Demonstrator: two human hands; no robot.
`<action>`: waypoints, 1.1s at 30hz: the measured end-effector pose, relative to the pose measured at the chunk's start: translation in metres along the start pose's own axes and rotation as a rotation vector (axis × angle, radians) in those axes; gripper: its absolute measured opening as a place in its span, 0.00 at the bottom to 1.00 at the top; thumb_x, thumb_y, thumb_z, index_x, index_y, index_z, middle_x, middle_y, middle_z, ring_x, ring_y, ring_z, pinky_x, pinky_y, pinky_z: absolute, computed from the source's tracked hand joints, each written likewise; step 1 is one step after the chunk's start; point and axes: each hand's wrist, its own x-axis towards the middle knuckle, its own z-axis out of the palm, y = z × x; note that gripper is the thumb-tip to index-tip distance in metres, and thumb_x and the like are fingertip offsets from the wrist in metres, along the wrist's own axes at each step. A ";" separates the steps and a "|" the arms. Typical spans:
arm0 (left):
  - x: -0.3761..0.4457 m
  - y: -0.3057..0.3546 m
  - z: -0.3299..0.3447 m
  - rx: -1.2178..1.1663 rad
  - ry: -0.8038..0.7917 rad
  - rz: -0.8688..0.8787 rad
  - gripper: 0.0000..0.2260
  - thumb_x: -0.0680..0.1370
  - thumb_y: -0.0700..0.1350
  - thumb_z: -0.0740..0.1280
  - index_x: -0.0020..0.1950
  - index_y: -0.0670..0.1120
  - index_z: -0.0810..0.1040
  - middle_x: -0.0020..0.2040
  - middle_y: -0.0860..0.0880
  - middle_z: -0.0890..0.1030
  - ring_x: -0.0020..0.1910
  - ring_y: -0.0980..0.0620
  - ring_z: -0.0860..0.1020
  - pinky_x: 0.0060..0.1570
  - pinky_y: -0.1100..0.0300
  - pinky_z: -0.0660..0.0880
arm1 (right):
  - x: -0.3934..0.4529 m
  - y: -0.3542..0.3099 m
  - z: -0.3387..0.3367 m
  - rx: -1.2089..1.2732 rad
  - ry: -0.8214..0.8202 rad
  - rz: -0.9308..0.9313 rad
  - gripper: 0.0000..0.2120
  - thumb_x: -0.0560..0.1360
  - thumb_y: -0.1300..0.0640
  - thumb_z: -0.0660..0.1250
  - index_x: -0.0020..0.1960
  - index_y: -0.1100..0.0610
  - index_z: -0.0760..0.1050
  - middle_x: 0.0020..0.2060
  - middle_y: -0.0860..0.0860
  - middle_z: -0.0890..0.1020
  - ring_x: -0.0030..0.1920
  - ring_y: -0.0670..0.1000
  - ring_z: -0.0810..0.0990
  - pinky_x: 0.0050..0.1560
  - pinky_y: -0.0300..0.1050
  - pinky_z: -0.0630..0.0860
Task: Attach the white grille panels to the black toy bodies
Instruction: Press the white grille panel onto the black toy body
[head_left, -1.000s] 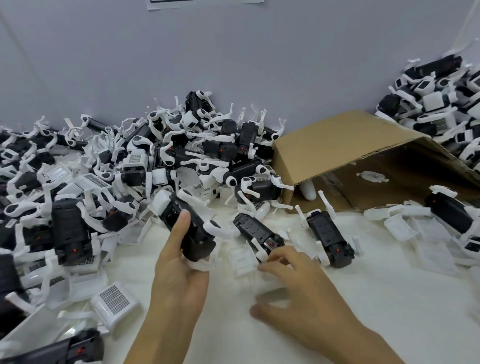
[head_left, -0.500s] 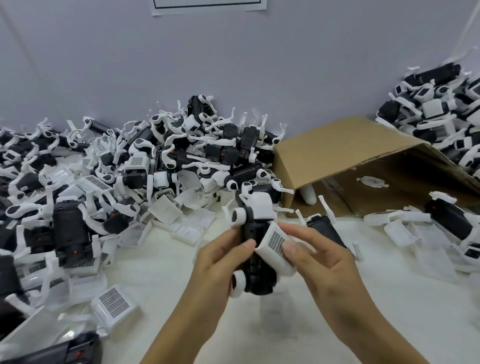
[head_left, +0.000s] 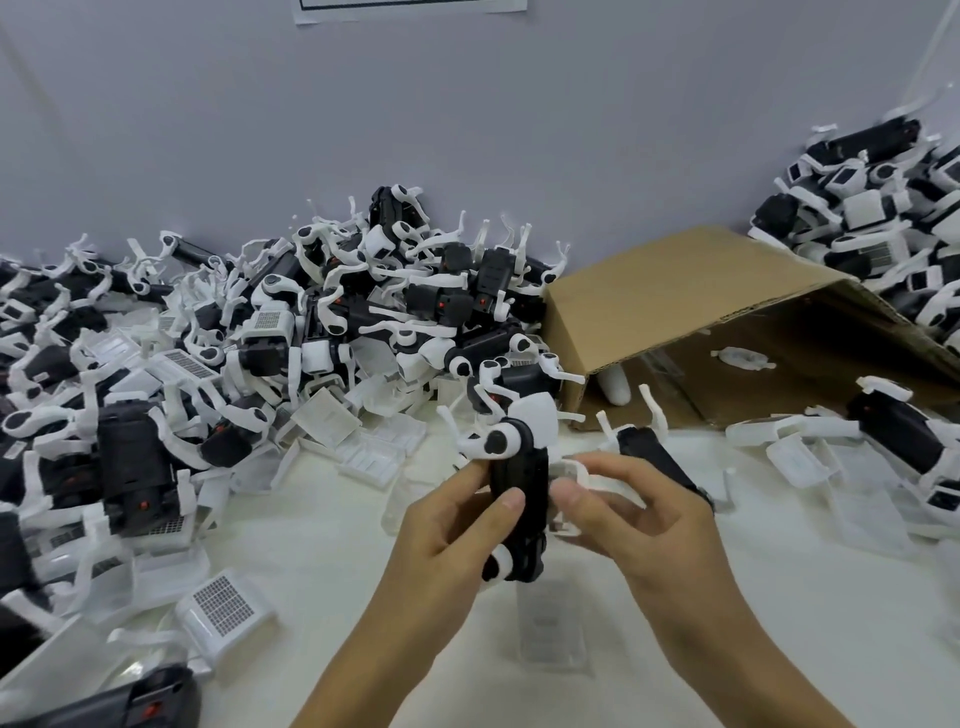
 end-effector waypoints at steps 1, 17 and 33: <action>0.000 0.000 0.000 -0.022 0.006 -0.007 0.13 0.78 0.48 0.65 0.60 0.54 0.83 0.55 0.46 0.86 0.55 0.47 0.84 0.56 0.41 0.80 | -0.001 0.000 0.000 -0.012 0.009 -0.038 0.17 0.62 0.45 0.78 0.50 0.42 0.85 0.56 0.45 0.84 0.57 0.45 0.83 0.54 0.40 0.82; 0.002 0.002 -0.002 -0.181 -0.050 -0.021 0.15 0.80 0.45 0.63 0.64 0.51 0.82 0.61 0.45 0.84 0.60 0.45 0.82 0.51 0.55 0.81 | -0.008 0.007 0.008 -0.101 -0.065 -0.261 0.18 0.66 0.50 0.79 0.54 0.41 0.82 0.59 0.44 0.81 0.61 0.47 0.81 0.58 0.35 0.78; -0.005 0.004 0.007 -0.147 0.074 0.099 0.16 0.71 0.54 0.73 0.57 0.51 0.85 0.55 0.45 0.86 0.54 0.45 0.84 0.45 0.54 0.82 | -0.014 0.006 0.007 -0.142 -0.103 -0.354 0.13 0.72 0.48 0.70 0.56 0.42 0.79 0.58 0.47 0.82 0.60 0.53 0.81 0.55 0.45 0.81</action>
